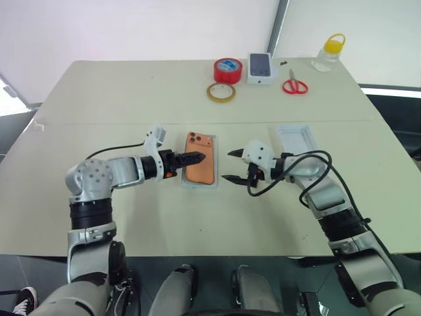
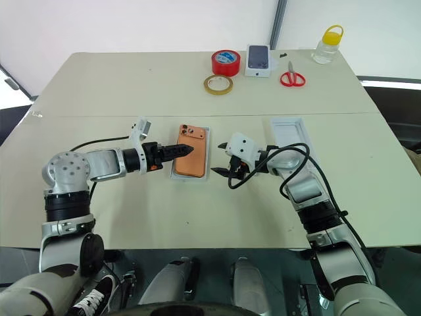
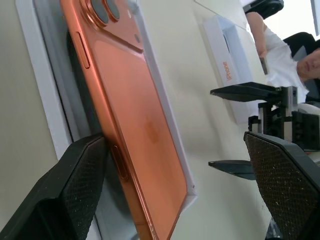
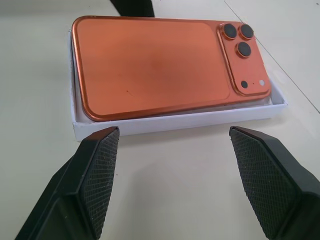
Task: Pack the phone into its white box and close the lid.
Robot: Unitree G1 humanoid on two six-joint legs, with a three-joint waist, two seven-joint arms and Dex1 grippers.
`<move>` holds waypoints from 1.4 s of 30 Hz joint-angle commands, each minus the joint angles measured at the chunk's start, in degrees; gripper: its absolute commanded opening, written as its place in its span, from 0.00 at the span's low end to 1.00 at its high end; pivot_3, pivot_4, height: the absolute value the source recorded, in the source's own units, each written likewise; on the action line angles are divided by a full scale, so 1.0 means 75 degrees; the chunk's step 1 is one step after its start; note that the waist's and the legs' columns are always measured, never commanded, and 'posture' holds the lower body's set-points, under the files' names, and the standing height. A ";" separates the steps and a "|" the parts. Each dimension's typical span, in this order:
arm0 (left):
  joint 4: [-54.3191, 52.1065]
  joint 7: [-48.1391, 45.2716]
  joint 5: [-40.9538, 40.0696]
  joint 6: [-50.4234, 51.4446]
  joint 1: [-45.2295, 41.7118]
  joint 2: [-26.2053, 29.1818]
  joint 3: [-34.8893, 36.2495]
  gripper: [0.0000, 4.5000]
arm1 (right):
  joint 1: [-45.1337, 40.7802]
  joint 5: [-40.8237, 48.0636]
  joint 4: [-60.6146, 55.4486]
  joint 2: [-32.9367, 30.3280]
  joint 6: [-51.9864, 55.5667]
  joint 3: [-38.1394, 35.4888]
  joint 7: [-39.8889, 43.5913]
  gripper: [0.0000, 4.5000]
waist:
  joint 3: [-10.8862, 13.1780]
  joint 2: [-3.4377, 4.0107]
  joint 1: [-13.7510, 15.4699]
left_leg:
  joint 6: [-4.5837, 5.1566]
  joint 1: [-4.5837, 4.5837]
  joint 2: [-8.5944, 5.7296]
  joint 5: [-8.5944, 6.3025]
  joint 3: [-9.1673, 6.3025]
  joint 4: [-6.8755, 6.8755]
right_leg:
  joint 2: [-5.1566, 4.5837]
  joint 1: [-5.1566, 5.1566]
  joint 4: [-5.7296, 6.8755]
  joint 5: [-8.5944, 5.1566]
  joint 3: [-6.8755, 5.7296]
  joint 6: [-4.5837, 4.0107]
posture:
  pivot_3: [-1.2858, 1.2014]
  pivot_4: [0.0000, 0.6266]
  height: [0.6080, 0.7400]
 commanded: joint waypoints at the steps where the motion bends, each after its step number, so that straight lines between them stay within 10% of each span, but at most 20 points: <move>1: -0.0356 -0.0036 -0.0128 0.0030 -0.0167 0.0160 0.0331 0.99 | -0.0100 0.0040 -0.0159 0.0033 -0.0138 -0.0020 -0.0013 0.82 | 0.0000 0.0000 -0.0001 | 0.0000 0.0000 0.0000 0.0000 0.0000 0.0000 | 0.0000 0.0000 0.0000 0.0000 0.0000 0.0000 | 0.52 0.24 1.00; 12: -0.0807 -0.0010 -0.0037 -0.0048 -0.0002 0.0325 0.0647 0.99 | -0.0189 -0.0003 -0.0027 0.0103 -0.0240 -0.0047 -0.0120 0.82 | 0.0000 0.0000 0.0000 | -0.0001 0.0000 0.0000 0.0000 0.0000 0.0001 | 0.0000 0.0000 0.0000 0.0000 0.0000 0.0000 | 0.52 0.24 1.00; 15: -0.0525 -0.0125 0.0966 -0.1188 0.0270 0.0894 0.0212 0.81 | -0.0312 -0.0050 0.0193 0.0114 -0.0371 -0.0154 -0.0286 0.70 | 0.0000 0.0001 -0.0033 | -0.0001 0.0000 0.0001 0.0001 0.0000 0.0001 | 0.0001 -0.0001 0.0002 0.0000 0.0000 0.0000 | 0.52 0.24 1.00; 22: -0.0273 -0.0330 0.2402 -0.2809 0.0621 0.0953 -0.0979 0.02 | -0.0573 -0.0599 0.0817 0.0226 -0.0936 -0.0029 -0.0930 0.00 | 0.0001 -0.0001 0.0075 | -0.0003 -0.0003 -0.0007 0.0002 0.0001 0.0001 | -0.0008 0.0003 -0.0008 0.0000 0.0000 0.0000 | 0.52 0.24 1.00; 42: 0.0347 -0.2482 0.4561 -0.5793 0.1408 0.0447 -0.3510 0.01 | -0.0574 -0.1919 0.1718 0.0705 -0.1663 0.0623 -0.1945 0.00 | -0.0001 0.0003 0.0035 | -0.0003 -0.0001 -0.0003 0.0003 0.0003 -0.0001 | -0.0001 0.0000 0.0001 0.0000 0.0003 -0.0001 | 0.52 0.24 1.00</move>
